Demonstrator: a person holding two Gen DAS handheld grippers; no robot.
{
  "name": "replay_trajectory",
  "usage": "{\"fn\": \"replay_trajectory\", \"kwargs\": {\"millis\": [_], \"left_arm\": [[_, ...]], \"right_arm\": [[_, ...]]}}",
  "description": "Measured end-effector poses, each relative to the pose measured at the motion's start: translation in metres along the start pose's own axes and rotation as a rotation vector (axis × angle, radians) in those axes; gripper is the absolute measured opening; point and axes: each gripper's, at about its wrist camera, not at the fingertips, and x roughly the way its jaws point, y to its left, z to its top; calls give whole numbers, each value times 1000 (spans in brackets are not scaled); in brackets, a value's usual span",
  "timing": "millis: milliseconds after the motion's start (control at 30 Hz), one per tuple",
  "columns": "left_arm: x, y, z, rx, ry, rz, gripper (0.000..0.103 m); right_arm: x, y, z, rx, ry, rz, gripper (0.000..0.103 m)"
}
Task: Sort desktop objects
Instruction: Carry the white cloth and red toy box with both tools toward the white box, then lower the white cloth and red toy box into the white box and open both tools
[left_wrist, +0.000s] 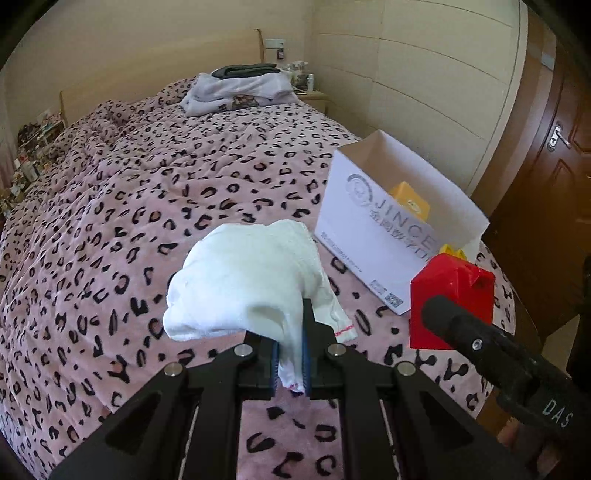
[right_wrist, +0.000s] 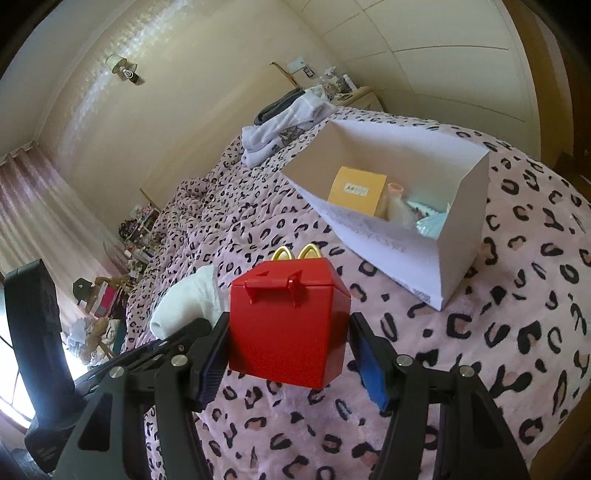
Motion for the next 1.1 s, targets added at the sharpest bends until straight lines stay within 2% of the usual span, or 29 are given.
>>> {"fn": "replay_trajectory", "kwargs": {"millis": [267,667,867,1100], "left_arm": [[8,-19,27,33,2,-94,10],[24,-59,114,123,-11,-284,10],[50,-84,144,169,32,-320,10],[83,-102,148,176,96,-345,10]], "right_arm": [[-8,-11,20,-3,-36,-14,63],[-13,-25,81,-57,-102,-89,63],[-4,-35,105,-91,-97,-151,63],[14,-45,110,-104,-60,-183,63]]}}
